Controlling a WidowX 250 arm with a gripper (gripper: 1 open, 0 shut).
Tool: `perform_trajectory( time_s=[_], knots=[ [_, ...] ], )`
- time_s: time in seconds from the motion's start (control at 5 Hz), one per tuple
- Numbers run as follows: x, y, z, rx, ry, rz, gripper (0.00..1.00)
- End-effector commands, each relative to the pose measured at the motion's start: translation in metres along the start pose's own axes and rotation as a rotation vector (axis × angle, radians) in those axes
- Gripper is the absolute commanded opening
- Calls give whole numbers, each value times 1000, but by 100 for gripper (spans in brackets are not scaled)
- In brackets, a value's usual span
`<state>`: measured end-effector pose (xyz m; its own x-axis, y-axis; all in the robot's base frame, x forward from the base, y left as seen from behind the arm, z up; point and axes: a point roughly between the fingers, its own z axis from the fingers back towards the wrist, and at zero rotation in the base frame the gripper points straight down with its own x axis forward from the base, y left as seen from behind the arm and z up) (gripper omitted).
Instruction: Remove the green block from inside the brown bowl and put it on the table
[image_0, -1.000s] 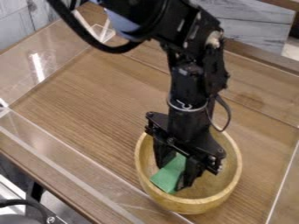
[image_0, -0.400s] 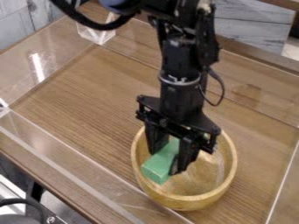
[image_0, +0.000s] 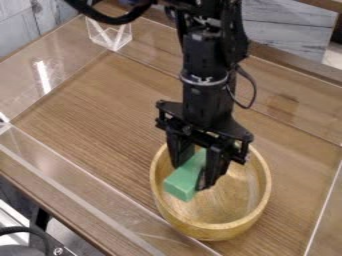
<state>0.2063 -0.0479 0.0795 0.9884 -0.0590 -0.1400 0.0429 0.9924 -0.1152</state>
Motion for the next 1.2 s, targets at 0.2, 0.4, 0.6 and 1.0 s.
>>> perform_trajectory(
  time_s=[0.2, 0.4, 0.6, 1.0],
  knots=[
    [15, 0, 24, -24, -94, 8, 0],
    [14, 6, 34, -35, -110, 13, 0],
    [13, 27, 60, -36, -141, 40, 0],
    [0, 118, 116, -7, -201, 116, 0]
  ],
)
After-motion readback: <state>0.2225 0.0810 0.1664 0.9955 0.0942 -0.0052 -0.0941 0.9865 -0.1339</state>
